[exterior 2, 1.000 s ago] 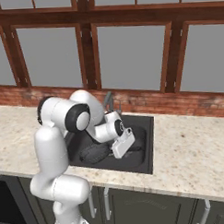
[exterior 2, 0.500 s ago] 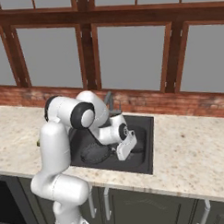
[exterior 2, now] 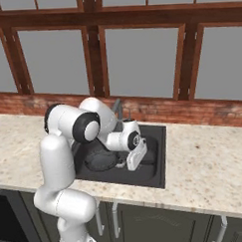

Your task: Pick the pan and sponge and place them into the sink. Then turn on the water.

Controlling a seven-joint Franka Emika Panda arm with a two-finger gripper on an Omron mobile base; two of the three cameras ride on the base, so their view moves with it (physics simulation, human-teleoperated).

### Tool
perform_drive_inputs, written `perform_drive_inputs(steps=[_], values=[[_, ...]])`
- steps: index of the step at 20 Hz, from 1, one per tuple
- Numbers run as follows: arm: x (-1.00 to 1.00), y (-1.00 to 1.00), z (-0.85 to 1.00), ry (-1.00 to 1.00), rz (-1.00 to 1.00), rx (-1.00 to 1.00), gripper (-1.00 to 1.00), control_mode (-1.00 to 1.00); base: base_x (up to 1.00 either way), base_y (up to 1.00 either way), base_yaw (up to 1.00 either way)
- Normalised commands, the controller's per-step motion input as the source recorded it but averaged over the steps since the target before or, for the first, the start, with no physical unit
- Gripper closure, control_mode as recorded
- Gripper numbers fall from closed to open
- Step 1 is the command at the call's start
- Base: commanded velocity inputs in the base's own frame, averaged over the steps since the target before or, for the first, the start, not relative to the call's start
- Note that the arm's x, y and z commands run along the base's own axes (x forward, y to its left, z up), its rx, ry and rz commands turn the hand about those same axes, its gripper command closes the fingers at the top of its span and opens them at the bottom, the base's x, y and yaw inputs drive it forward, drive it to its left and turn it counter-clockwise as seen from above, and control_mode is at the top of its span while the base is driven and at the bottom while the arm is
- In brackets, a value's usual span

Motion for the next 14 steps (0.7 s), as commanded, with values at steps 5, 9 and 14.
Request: perform_drive_inputs(steps=[5,9,14], values=[[-0.18,0.0,0.69,0.0,0.0,0.14,-1.0,-1.0,0.0,0.0,0.0],[-0.13,0.0,0.56,0.0,0.0,0.02,-1.0,-1.0,0.0,0.0,0.0],[-0.51,0.01,0.73,-0.02,0.0,0.01,-1.0,-1.0,0.0,0.0,0.0]])
